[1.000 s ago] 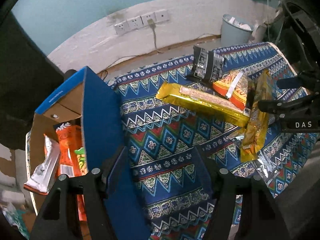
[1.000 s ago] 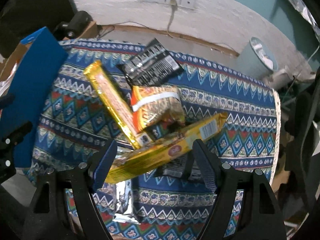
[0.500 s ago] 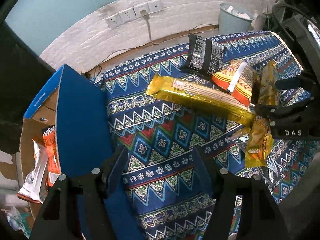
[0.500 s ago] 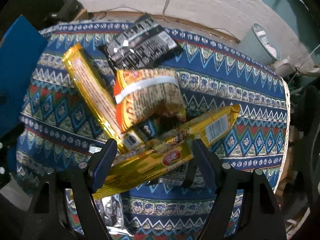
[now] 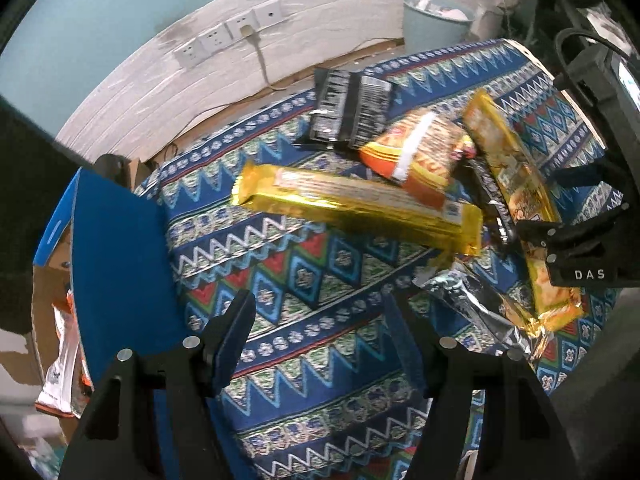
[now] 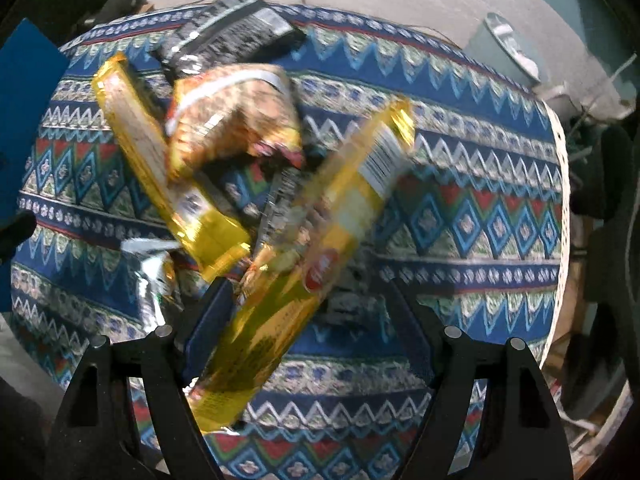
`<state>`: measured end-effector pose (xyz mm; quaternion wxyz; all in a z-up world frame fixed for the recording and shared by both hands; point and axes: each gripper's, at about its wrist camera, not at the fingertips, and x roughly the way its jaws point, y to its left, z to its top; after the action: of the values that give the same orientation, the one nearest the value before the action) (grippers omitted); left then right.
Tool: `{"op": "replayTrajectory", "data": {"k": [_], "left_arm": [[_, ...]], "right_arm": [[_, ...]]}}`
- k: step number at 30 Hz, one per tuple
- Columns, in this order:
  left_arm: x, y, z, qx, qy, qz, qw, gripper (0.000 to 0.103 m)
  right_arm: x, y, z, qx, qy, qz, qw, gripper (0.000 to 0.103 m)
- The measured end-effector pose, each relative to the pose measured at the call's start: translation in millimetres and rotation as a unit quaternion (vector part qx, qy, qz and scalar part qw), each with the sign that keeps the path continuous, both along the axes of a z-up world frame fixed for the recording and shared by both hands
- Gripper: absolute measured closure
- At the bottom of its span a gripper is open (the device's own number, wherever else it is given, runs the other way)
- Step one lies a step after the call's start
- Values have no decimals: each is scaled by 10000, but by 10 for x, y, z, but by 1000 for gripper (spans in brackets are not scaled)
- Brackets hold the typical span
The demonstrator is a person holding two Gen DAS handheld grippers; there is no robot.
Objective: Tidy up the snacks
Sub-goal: 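Grasp the silver foil packet with the left tool while the right tool grasps the tall gold bag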
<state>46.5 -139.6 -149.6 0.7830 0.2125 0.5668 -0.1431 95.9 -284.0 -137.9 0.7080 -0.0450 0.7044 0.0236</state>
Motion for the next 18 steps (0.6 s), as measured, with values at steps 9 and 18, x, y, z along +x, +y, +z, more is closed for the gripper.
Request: {"op": "replayTrajectory", "data": {"k": [9,18], "left_arm": [[-14,-204,-133,-245,542,259,9979,32],[-5,-293,-312,-818,958,1168,9851,26]], "right_arm": [[-135,-387,-143,703,110,-458,9964,64],[-224,-650,-34,92,-113,-205,9997,74]]}}
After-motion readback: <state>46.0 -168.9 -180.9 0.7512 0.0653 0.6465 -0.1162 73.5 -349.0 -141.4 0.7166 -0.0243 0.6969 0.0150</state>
